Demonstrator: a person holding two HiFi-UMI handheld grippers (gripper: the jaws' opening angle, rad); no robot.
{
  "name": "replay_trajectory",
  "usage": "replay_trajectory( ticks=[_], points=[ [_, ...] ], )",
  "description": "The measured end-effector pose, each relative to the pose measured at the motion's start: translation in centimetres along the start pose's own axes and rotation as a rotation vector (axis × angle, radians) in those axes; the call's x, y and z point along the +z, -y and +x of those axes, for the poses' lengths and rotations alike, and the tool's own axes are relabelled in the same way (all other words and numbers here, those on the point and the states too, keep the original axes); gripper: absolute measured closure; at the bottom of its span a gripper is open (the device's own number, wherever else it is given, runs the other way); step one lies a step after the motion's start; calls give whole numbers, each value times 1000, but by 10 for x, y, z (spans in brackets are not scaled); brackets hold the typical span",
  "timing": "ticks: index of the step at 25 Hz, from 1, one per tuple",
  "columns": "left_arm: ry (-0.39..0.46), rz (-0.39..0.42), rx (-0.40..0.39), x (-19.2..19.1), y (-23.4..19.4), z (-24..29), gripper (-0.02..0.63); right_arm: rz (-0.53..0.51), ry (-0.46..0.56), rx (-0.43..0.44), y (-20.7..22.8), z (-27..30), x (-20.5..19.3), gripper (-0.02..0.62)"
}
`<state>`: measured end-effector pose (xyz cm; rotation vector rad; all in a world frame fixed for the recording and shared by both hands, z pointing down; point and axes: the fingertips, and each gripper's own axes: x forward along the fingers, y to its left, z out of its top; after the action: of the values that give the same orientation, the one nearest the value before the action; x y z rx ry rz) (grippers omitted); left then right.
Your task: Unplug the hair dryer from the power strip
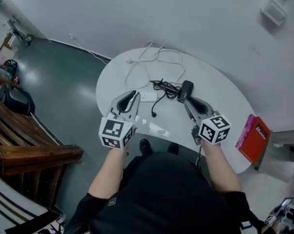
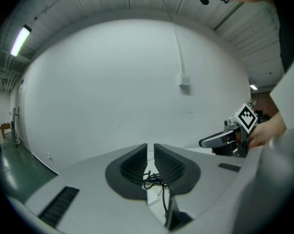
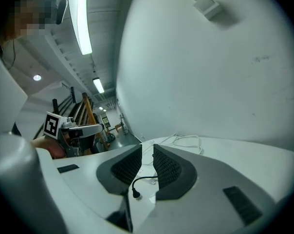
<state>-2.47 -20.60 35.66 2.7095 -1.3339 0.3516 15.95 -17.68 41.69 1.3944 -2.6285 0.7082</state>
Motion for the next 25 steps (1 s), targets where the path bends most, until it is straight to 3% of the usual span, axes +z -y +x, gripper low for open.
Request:
replay_trajectory(
  ticks=[8,13,25],
  points=[
    [95,37,-25,52,-4,1,555,-78,57,15,-23,-14,58,519],
    [98,57,-20,76,-16,3,555,-140,113,19,-34,-24,99,529],
    [139,134,-118,120,15,-17,570,-285,362,53,-68,-65,182,549]
  ],
)
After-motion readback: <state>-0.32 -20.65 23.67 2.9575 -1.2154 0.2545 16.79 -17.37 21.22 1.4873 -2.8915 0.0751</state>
